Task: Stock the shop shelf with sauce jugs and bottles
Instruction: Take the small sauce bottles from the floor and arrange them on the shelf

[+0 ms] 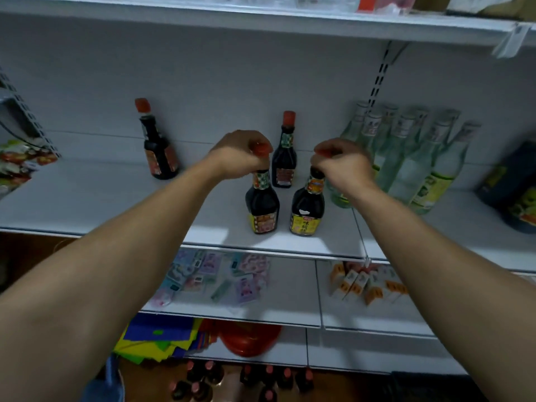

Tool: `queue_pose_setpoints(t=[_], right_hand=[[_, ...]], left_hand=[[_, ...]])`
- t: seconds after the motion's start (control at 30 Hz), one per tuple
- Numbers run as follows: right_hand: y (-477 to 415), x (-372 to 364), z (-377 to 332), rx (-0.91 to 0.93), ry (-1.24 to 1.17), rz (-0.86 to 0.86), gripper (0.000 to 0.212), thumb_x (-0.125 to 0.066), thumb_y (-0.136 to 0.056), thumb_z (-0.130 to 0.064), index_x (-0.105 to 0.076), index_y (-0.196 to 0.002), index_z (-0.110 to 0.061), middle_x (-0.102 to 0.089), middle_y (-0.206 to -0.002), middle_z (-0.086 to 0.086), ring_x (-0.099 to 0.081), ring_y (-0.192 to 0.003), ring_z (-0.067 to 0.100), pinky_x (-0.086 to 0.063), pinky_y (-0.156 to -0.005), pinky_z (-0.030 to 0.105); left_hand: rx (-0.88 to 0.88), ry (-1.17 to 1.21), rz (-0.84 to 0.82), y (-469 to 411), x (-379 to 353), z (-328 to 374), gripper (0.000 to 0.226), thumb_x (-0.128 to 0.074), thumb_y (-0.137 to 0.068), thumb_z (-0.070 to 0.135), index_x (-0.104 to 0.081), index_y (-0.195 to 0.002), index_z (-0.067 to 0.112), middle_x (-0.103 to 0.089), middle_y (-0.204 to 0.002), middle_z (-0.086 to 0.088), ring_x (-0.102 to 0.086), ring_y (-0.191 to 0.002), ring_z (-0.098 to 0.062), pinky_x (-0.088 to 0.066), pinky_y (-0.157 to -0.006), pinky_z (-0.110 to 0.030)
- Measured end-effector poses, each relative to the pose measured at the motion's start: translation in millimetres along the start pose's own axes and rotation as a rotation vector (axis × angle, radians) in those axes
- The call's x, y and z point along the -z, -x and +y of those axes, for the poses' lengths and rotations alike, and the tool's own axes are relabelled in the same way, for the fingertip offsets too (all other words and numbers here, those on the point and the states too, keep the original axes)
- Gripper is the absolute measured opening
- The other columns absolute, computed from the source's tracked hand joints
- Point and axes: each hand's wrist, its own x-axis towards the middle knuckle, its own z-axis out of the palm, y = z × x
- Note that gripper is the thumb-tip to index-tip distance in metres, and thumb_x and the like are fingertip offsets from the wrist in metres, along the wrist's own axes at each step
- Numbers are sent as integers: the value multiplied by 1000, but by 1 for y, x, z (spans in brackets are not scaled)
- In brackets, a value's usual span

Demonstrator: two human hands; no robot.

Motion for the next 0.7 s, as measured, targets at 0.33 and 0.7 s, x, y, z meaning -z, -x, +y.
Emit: queue_pose_setpoints(t=[0.33,0.7], right_hand=[[9,-31,44,-29,126,-65,18,-67,-84,-25,-58,-93,-13,-61,-82,3,-57,-74,20,-40,-61,25],[-13,-50,84,-132,54,-9,31,-61,-93,-29,-56,-119,-13,-64,-117,10,-59,-108,29,-40,-80,26]], left_hand=[[96,274,154,8,-78,-54,33,-72,-83,27,-64,-114,16,-62,-103,1,-55,-84,-13,-38,-66,-10],[179,358,178,-27,-83,-69,49,-61,-92,34,-48,-139,24,-55,-138,1,-50,-126,-17,-35,-95,-19]])
